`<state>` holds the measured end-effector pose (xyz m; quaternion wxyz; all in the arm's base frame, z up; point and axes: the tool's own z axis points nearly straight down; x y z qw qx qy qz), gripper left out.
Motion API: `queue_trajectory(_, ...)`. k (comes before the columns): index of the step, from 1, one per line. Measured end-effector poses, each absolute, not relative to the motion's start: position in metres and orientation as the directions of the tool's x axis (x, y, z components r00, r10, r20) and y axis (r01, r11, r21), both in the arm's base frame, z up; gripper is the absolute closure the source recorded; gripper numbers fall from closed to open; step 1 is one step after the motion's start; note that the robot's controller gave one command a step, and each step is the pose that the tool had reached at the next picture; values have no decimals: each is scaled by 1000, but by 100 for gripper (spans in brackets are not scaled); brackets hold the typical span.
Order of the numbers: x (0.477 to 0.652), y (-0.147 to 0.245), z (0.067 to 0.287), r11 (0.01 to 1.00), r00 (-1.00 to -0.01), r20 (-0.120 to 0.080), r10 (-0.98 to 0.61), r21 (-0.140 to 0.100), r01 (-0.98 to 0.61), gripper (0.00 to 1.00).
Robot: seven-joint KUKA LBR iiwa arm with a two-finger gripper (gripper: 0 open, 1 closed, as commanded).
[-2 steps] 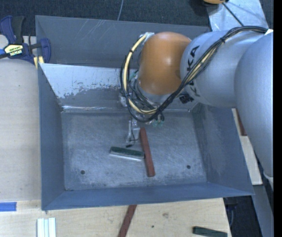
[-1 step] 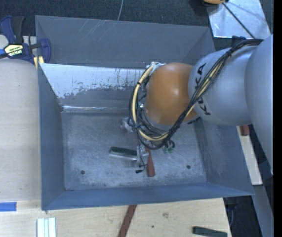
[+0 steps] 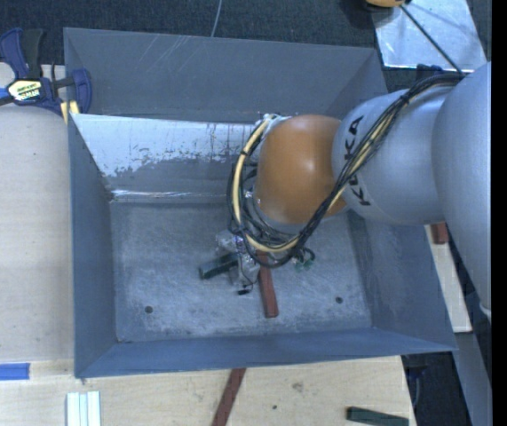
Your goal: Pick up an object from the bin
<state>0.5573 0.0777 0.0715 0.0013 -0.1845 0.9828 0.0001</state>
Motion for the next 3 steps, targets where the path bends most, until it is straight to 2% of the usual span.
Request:
queue_trajectory(2, 557, 78, 72, 934, -934, -3, -358, 1, -358, 100)
queue_trajectory(3, 573, 85, 234, 885, -885, -5, -465, -1, -465, 100)
